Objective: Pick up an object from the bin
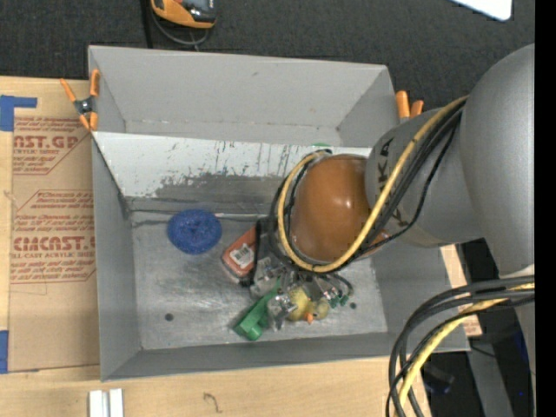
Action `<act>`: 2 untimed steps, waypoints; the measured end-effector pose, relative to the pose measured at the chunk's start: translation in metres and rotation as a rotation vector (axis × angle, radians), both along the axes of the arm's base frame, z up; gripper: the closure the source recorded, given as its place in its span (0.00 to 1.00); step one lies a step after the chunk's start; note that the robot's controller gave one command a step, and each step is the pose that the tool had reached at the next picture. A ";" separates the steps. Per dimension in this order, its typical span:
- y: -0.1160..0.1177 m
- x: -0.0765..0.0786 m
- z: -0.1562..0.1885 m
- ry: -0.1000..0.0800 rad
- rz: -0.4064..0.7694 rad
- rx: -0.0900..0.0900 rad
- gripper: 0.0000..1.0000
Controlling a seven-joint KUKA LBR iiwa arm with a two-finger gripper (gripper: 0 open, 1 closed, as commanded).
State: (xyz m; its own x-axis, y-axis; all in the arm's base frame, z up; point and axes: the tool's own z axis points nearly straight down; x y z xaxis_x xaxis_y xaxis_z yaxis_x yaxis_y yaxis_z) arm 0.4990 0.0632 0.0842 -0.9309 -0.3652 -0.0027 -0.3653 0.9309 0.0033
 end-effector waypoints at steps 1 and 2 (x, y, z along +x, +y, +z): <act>0.000 0.000 0.000 0.000 0.000 0.000 1.00; 0.013 -0.006 0.171 -0.009 0.060 -0.002 1.00</act>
Offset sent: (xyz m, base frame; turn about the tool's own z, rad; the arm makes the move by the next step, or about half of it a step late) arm -0.0080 0.0113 0.1674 -0.0588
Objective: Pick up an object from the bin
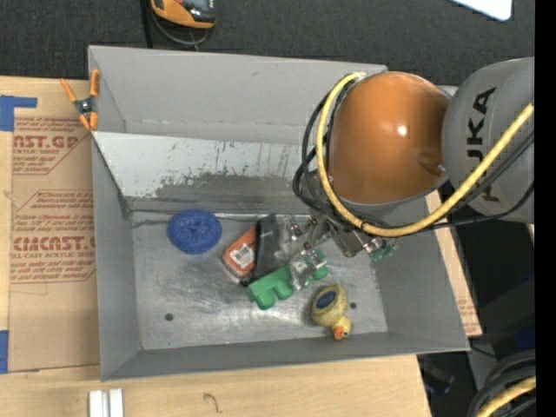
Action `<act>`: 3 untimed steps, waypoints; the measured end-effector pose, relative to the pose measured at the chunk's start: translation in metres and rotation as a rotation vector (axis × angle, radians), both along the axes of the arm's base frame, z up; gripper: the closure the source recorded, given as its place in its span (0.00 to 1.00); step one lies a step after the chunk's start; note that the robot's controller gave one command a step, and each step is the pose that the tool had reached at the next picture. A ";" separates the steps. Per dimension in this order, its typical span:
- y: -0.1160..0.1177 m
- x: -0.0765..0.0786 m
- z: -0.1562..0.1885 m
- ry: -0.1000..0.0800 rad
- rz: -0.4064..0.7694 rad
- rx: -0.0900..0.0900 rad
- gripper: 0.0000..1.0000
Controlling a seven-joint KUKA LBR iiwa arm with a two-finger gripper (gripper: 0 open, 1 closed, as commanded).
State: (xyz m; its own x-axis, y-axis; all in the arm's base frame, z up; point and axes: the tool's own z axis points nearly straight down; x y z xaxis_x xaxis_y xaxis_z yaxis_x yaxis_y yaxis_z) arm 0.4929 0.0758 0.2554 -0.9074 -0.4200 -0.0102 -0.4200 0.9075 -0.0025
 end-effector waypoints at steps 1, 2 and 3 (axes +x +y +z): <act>0.000 -0.001 -0.004 0.008 0.000 -0.001 0.00; 0.000 -0.001 -0.004 0.008 0.000 -0.001 0.00; 0.003 0.000 -0.042 0.002 0.067 -0.001 0.00</act>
Offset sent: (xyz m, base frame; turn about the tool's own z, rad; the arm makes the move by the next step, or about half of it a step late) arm 0.0000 0.0000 0.0000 0.0000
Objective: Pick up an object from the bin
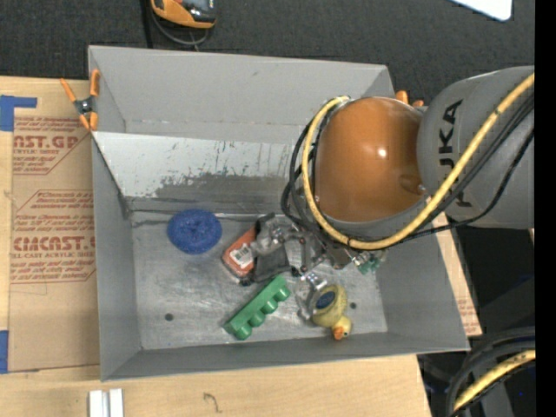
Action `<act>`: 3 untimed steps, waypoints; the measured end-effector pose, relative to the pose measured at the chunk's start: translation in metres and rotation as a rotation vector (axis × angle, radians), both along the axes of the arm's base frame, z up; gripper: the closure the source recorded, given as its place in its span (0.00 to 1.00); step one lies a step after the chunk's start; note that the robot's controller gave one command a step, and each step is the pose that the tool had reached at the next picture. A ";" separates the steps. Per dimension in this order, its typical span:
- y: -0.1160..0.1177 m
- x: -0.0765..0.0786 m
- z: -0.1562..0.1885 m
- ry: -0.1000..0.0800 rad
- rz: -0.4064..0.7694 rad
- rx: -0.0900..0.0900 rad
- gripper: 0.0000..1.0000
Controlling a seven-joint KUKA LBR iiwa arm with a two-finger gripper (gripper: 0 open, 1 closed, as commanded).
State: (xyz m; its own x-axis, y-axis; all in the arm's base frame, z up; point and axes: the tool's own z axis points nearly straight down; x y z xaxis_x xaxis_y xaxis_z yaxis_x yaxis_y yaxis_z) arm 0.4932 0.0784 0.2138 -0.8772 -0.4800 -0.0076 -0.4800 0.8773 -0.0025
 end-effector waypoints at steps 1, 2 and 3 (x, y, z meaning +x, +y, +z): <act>0.014 0.008 -0.067 0.001 0.130 -0.001 0.00; -0.016 0.028 -0.141 0.005 0.581 0.000 1.00; -0.016 0.028 -0.141 0.004 0.581 0.000 1.00</act>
Offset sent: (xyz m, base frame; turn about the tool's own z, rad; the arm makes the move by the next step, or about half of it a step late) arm 0.0269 -0.0190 -0.1434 -0.5831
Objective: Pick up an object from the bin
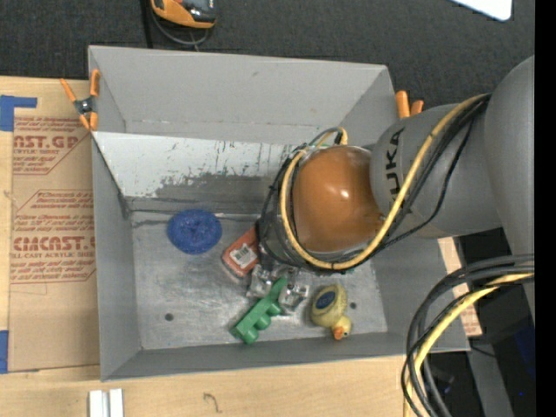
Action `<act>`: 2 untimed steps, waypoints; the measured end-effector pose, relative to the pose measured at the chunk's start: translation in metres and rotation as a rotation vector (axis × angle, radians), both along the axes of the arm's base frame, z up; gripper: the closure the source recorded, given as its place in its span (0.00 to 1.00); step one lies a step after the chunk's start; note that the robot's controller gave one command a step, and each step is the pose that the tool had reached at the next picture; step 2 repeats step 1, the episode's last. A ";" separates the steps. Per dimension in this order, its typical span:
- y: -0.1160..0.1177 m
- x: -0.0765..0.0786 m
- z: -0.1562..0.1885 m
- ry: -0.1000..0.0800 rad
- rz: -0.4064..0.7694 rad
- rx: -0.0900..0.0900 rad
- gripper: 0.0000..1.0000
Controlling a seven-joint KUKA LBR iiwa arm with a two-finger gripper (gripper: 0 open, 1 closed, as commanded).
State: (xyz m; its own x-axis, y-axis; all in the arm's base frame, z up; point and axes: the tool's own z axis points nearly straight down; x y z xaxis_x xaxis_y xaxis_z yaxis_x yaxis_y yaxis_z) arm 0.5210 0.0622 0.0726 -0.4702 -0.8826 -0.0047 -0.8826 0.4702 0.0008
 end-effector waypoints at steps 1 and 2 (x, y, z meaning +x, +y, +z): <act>-0.005 -0.015 0.159 0.003 0.316 -0.002 1.00; -0.005 -0.015 0.159 0.003 0.316 -0.002 1.00</act>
Offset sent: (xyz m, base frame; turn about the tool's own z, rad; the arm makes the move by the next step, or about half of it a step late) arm 0.0000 0.0000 0.0000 0.0000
